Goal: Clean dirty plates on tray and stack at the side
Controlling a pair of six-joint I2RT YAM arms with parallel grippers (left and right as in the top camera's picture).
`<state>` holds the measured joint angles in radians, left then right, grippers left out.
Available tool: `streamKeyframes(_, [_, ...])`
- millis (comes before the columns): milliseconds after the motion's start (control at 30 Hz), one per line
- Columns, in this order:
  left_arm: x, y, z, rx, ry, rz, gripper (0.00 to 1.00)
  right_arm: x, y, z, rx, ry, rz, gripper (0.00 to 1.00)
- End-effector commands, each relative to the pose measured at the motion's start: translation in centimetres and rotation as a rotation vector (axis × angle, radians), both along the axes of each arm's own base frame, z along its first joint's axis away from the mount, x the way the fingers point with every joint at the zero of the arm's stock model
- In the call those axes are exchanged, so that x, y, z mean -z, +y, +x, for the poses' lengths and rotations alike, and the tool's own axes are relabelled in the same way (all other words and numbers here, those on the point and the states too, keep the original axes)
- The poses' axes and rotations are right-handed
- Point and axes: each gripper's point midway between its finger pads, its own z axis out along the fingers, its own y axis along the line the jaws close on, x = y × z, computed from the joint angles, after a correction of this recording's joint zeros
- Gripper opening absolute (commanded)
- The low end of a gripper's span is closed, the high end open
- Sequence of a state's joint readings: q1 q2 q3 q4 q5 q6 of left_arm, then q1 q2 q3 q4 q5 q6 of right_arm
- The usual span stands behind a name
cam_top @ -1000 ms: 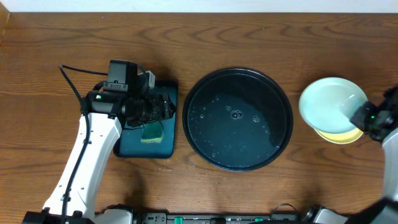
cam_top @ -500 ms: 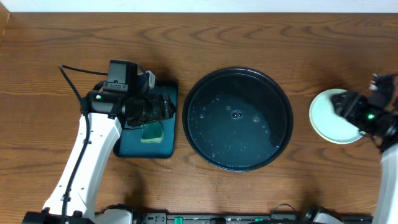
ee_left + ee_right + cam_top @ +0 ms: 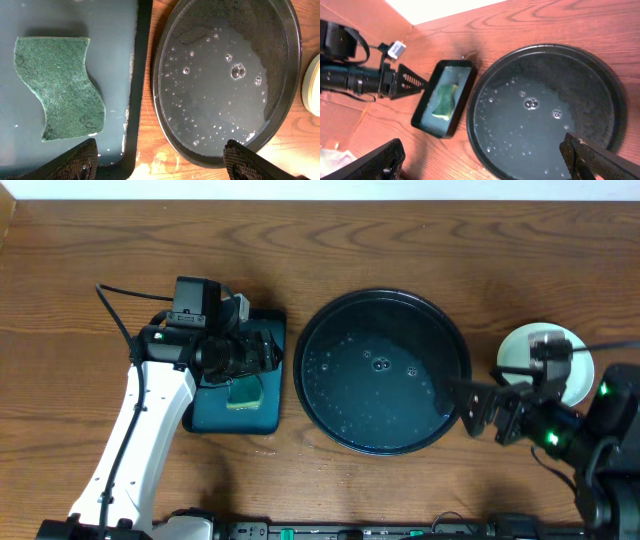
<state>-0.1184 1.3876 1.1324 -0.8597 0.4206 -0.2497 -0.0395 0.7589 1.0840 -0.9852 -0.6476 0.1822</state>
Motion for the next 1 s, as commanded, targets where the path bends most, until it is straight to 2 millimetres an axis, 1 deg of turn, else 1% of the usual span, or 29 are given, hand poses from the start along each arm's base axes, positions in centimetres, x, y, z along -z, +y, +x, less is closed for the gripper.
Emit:
streamKeyframes(0, [-0.7, -0.1, 0.3, 0.011, -0.022, -0.006, 0.81, 0.2, -0.8, -0.9, -0.011, -0.067, -0.125, 0.99])
streamKeyframes(100, [-0.7, -0.1, 0.3, 0.011, -0.022, -0.006, 0.81, 1.0, -1.3, -1.2, -0.001, -0.135, -0.211, 0.99])
streamKeyframes(200, [-0.7, -0.1, 0.3, 0.011, -0.022, -0.007, 0.81, 1.7, -1.9, -0.3, 0.050, -0.267, -0.266, 0.99])
streamKeyframes(267, [-0.7, -0.1, 0.3, 0.011, -0.022, -0.006, 0.81, 2.4, -1.8, 0.4, 0.068, -0.387, -0.267, 0.99])
streamKeyframes(333, [-0.7, -0.1, 0.3, 0.011, -0.022, -0.007, 0.81, 3.5, -2.0, 0.7, 0.095, -0.468, -0.265, 0.99])
streamKeyframes(400, [-0.7, -0.1, 0.3, 0.011, -0.022, -0.007, 0.81, 5.2, -2.2, 0.6, 0.114, -0.532, -0.260, 0.99])
streamKeyframes(533, [-0.7, -0.1, 0.3, 0.011, -0.022, -0.006, 0.81, 8.6, -2.7, 0.5, 0.148, -0.596, -0.260, 0.99])
streamKeyframes(633, [-0.7, -0.1, 0.3, 0.011, -0.022, -0.006, 0.81, 10.4, -3.3, 0.9, 0.188, -0.634, -0.268, 0.99])
streamKeyframes(667, [-0.7, -0.1, 0.3, 0.011, -0.022, -0.006, 0.81, 11.3, -3.4, 1.4, 0.200, -0.648, -0.270, 0.99])
streamKeyframes(767, [-0.7, -0.1, 0.3, 0.011, -0.022, -0.007, 0.81, 12.4, -3.5, 2.1, 0.214, -0.680, -0.269, 0.99])
streamKeyframes(800, [-0.7, -0.1, 0.3, 0.011, -0.022, -0.006, 0.81, 13.0, -3.5, 2.5, 0.217, -0.702, -0.264, 0.99])
streamKeyframes(867, [-0.7, -0.1, 0.3, 0.011, -0.022, -0.006, 0.81, 13.5, -3.6, 2.6, 0.225, -0.686, -0.272, 0.99])
streamKeyframes(967, [-0.7, -0.1, 0.3, 0.011, -0.022, -0.006, 0.81, 13.6, -3.8, 2.6, 0.236, -0.684, -0.276, 0.99])
